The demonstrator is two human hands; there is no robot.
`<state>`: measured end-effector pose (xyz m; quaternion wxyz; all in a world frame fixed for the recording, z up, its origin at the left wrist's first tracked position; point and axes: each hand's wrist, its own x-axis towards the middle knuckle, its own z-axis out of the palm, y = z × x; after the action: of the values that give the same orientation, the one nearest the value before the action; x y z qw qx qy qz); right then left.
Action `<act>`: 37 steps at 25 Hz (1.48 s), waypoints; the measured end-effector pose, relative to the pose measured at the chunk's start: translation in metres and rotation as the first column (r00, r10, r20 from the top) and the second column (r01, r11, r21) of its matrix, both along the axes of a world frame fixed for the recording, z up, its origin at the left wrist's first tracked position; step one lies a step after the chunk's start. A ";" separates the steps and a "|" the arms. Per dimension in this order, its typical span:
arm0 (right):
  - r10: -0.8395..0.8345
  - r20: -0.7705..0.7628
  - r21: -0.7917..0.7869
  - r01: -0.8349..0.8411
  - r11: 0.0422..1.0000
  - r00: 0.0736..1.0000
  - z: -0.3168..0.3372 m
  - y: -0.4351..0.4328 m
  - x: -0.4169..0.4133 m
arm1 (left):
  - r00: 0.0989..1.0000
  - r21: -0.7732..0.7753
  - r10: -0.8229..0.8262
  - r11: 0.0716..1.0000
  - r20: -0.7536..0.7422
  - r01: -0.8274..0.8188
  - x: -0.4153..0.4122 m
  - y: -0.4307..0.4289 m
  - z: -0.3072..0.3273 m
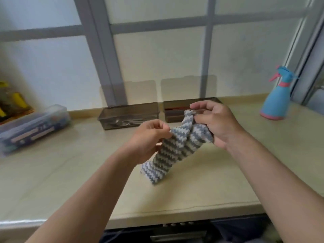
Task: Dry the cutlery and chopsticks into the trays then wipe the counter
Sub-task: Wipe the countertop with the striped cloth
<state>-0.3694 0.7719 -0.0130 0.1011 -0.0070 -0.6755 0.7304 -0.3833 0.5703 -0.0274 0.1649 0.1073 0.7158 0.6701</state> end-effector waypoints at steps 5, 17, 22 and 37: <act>0.092 0.071 -0.020 -0.091 0.996 0.993 0.016 0.051 0.016 | 0.939 -0.117 0.137 0.976 -0.314 -0.181 -0.016 0.022 0.026; -0.143 0.308 0.948 -0.290 0.132 0.941 -0.088 0.026 -0.002 | 0.804 -0.730 -0.277 0.632 -0.526 -0.260 -0.026 0.049 -0.028; -0.080 0.345 0.939 -0.344 0.015 0.935 -0.101 -0.005 -0.004 | 0.844 -0.767 -0.253 0.589 -0.474 -0.254 -0.045 0.023 -0.043; -0.324 0.346 0.938 -0.326 0.116 0.881 -0.096 0.063 -0.049 | 0.952 -0.970 -0.244 0.197 -0.186 -0.140 -0.100 -0.079 -0.073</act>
<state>-0.4184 0.8352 -0.1088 -0.0895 -0.1156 -0.9871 0.0648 -0.4833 0.4917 -0.1006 0.1076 0.1030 0.9883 0.0334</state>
